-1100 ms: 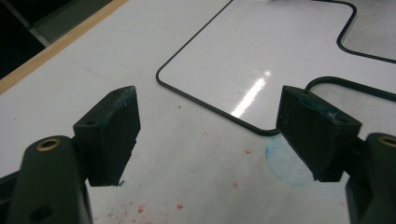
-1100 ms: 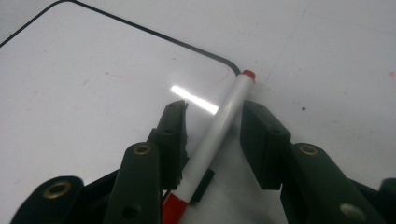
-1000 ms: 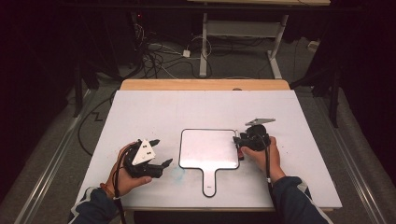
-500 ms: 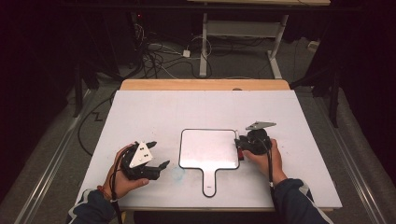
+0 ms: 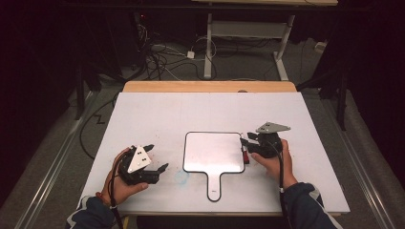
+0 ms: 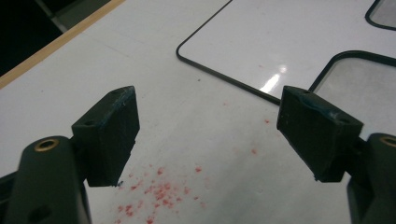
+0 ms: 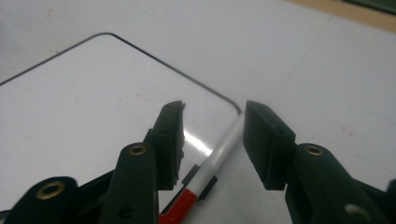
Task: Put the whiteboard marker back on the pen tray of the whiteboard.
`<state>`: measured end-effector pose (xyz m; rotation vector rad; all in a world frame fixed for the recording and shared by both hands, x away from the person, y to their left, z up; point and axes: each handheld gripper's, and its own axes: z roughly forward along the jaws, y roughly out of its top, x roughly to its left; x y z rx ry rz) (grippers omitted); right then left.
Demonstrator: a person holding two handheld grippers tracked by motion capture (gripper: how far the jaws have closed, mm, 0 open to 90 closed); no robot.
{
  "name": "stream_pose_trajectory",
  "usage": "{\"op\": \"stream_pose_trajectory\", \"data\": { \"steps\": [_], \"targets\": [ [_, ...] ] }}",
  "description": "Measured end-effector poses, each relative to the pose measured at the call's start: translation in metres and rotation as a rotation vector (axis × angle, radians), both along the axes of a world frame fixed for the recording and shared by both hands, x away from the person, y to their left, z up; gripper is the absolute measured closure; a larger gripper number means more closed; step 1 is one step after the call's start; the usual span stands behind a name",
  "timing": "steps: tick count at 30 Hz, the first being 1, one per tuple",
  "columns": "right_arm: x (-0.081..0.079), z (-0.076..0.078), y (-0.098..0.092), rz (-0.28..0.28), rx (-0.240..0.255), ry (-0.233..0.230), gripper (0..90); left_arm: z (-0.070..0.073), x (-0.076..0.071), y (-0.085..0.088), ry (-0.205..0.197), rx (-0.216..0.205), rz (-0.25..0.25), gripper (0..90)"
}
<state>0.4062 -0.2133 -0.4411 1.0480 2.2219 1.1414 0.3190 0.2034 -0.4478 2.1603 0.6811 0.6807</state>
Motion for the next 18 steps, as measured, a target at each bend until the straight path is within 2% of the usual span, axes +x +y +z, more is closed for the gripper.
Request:
{"op": "stream_pose_trajectory", "data": {
  "steps": [4, 8, 11, 14, 18],
  "targets": [
    [-0.010, 0.013, -0.002, 0.037, 0.010, -0.083, 49.8, -0.003, -0.001, 0.004, -0.012, 0.013, 0.018, 20.1],
    [-0.024, 0.025, -0.006, 0.058, -0.005, -0.170, 41.1, -0.007, -0.003, 0.009, -0.009, 0.009, 0.037, 20.1],
    [-0.035, 0.030, -0.011, 0.068, -0.011, -0.210, 36.6, -0.009, -0.005, 0.013, -0.006, 0.010, 0.052, 20.0],
    [-0.048, 0.032, -0.017, 0.049, -0.041, -0.256, 30.6, -0.010, -0.005, 0.016, -0.008, 0.011, 0.055, 19.7],
    [-0.064, 0.029, -0.028, 0.032, -0.022, -0.287, 24.9, -0.011, -0.007, 0.016, -0.009, 0.013, 0.061, 19.4]
  ]
}}
